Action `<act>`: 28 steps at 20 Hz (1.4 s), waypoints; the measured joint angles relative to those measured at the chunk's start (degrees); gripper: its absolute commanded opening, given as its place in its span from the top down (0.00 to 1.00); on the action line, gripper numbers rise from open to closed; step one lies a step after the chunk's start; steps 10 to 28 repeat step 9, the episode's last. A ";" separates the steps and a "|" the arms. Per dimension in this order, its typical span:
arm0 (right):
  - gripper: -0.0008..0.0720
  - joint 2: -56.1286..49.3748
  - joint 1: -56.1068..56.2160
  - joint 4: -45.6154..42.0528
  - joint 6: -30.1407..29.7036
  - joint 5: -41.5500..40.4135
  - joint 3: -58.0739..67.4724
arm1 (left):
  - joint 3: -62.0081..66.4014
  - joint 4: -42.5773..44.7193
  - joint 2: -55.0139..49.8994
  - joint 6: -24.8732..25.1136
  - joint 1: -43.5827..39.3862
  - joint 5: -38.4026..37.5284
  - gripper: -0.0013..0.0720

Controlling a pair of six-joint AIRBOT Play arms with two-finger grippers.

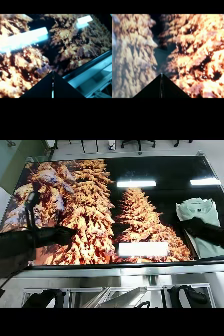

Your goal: Fold the shirts.

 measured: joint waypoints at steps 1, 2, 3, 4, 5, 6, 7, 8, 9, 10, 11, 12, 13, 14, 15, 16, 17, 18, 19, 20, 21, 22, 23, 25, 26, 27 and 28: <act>0.96 1.03 2.60 -1.01 0.26 1.05 -1.81 | -1.97 -0.20 0.59 -0.42 -1.51 -1.27 0.96; 0.96 1.75 4.74 -1.70 0.46 1.81 -3.17 | -3.39 -0.33 0.98 -0.87 -2.64 -2.19 0.96; 0.96 2.32 6.58 -2.25 0.76 2.29 -4.24 | -4.61 -0.33 1.31 -1.29 -3.61 -2.97 0.96; 0.96 2.71 7.91 -2.21 1.20 2.38 -4.98 | -5.49 -0.35 1.53 -1.57 -4.28 -3.56 0.96; 0.96 2.97 8.83 -1.75 1.36 2.34 -5.49 | -6.08 -0.39 1.68 -1.70 -4.74 -3.98 0.96; 0.96 3.17 9.51 -0.87 1.60 2.32 -5.88 | -6.47 -0.46 1.77 -1.75 -5.07 -4.28 0.96; 0.96 3.32 9.99 -0.13 1.62 2.25 -6.14 | -6.80 -0.50 1.86 -1.97 -5.33 -4.55 0.96; 0.96 3.43 10.34 0.52 1.64 2.14 -6.34 | -7.02 -0.52 1.92 -2.01 -5.49 -4.70 0.96; 0.96 3.50 10.56 0.98 1.81 2.12 -6.45 | -7.19 -0.52 1.97 -2.14 -5.62 -4.81 0.96; 0.96 3.50 10.56 0.98 1.81 2.12 -6.45 | -7.19 -0.52 1.97 -2.14 -5.62 -4.81 0.96; 0.96 3.50 10.56 0.98 1.81 2.12 -6.45 | -7.19 -0.52 1.97 -2.14 -5.62 -4.81 0.96; 0.96 3.50 10.56 0.98 1.81 2.12 -6.45 | -7.19 -0.52 1.97 -2.14 -5.62 -4.81 0.96; 0.96 3.50 10.56 0.98 1.81 2.12 -6.45 | -7.19 -0.52 1.97 -2.14 -5.62 -4.81 0.96; 0.96 3.50 10.56 0.98 1.81 2.12 -6.45 | -7.19 -0.52 1.97 -2.14 -5.62 -4.81 0.96; 0.96 3.50 10.56 0.98 1.81 2.12 -6.45 | -7.19 -0.52 1.97 -2.14 -5.62 -4.81 0.96; 0.96 3.50 10.56 0.98 1.81 2.12 -6.45 | -7.19 -0.52 1.97 -2.14 -5.62 -4.81 0.96; 0.96 3.50 10.56 0.98 1.81 2.12 -6.45 | -7.19 -0.52 1.97 -2.14 -5.62 -4.81 0.96; 0.96 3.50 10.56 0.98 1.81 2.12 -6.45 | -7.19 -0.52 1.97 -2.14 -5.62 -4.81 0.96; 0.96 3.50 10.56 0.98 1.81 2.12 -6.45 | -7.19 -0.52 1.97 -2.14 -5.62 -4.81 0.96; 0.96 3.50 10.56 0.98 1.81 2.12 -6.45 | -7.19 -0.52 1.97 -2.14 -5.62 -4.81 0.96; 0.96 3.50 10.56 0.98 1.81 2.12 -6.45 | -7.19 -0.52 1.97 -2.14 -5.62 -4.81 0.96; 0.96 3.50 10.56 0.98 1.81 2.12 -6.45 | -7.19 -0.52 1.97 -2.14 -5.62 -4.81 0.96; 0.96 3.50 10.56 0.98 1.81 2.12 -6.45 | -7.19 -0.52 1.97 -2.14 -5.62 -4.81 0.96; 0.96 3.50 10.56 0.98 1.81 2.12 -6.45 | -7.19 -0.52 1.97 -2.14 -5.62 -4.81 0.96; 0.96 3.50 10.56 0.98 1.81 2.12 -6.45 | -7.19 -0.52 1.97 -2.14 -5.62 -4.81 0.96; 0.96 3.50 10.56 0.98 1.81 2.12 -6.45 | -7.19 -0.52 1.97 -2.14 -5.62 -4.81 0.96; 0.96 3.50 10.56 0.98 1.81 2.12 -6.45 | -7.19 -0.52 1.97 -2.14 -5.62 -4.81 0.96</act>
